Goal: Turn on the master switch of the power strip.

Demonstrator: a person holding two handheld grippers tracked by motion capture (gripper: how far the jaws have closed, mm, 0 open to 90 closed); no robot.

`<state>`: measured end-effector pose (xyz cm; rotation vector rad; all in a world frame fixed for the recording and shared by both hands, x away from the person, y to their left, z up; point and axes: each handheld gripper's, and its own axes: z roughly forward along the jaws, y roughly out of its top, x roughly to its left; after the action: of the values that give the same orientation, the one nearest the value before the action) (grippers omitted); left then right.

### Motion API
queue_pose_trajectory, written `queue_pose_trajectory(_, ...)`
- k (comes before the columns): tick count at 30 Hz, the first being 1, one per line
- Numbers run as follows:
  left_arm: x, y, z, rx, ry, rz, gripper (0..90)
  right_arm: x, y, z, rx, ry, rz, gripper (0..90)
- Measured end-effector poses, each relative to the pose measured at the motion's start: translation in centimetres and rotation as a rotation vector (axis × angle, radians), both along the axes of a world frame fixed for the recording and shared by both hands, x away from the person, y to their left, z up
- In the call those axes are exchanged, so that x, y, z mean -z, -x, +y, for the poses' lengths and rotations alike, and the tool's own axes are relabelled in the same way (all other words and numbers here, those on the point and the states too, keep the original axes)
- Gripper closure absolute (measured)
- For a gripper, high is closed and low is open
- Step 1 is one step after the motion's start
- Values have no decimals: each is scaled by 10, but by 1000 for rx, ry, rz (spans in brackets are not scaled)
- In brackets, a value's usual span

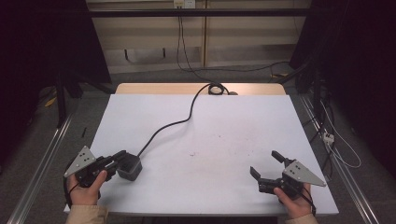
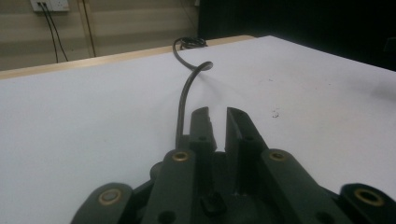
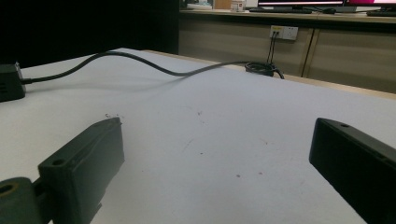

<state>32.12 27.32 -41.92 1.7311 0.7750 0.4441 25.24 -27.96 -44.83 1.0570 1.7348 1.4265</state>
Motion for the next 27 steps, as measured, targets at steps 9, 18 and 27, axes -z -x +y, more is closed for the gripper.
queue_pose_trajectory(9,-1,1,-1,24,-4,-1,898,0,0,0,0,2,-1,31)
queue_pose_trajectory(18,0,1,1,29,-22,14,900,0,0,0,-1,2,-1,31)
queue_pose_trajectory(27,3,1,6,24,-29,34,900,0,0,0,-2,2,-4,32)
